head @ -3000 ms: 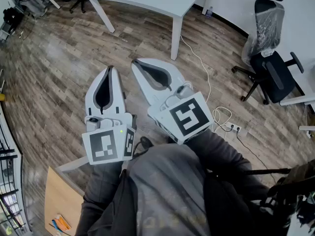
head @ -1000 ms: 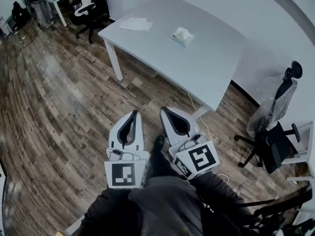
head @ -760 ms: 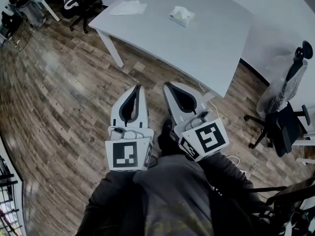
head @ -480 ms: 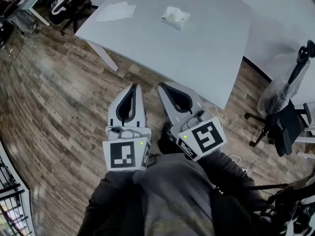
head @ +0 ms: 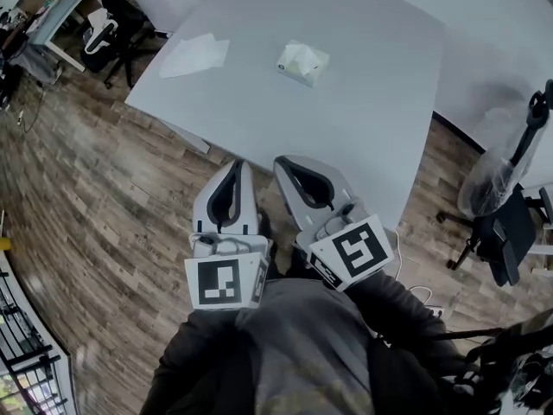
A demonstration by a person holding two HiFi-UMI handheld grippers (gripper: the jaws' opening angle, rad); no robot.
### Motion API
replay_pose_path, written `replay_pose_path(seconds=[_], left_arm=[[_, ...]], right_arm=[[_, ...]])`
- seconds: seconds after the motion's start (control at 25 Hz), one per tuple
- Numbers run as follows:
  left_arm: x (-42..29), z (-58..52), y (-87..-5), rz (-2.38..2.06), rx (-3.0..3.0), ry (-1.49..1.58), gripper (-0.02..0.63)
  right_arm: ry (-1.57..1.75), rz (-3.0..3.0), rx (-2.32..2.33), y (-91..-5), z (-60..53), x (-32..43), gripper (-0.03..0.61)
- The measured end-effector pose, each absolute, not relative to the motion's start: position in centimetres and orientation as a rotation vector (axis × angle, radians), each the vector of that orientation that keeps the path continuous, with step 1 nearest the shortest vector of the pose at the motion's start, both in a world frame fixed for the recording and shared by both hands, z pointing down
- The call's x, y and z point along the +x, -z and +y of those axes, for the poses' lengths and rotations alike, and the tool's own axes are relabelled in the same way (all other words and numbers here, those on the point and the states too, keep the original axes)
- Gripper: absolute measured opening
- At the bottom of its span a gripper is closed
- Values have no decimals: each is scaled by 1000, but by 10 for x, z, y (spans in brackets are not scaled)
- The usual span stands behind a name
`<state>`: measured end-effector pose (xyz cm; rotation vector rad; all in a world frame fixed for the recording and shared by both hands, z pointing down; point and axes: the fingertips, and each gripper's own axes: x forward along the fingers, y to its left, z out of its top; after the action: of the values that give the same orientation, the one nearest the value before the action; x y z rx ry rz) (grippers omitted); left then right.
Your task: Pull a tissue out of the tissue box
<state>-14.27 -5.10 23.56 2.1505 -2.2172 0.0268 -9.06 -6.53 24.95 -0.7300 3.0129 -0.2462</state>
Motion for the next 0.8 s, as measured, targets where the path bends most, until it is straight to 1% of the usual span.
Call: replay_pose_path(seconds=[0.24,0.56,0.8], left_arm=[[-161,-117,-246,-2136,2215,-26,-3],[-206,-228,-272,-1973,2288,-32,-3],[-232,-285,-293,-1806,2362,-81,-3]], right_arm=[[265,2998,-820,-262,-124,-111,2],[320,2987,-982,-288,-225,-160,3],[333,2965,-1108,-298,-283,-194,2]])
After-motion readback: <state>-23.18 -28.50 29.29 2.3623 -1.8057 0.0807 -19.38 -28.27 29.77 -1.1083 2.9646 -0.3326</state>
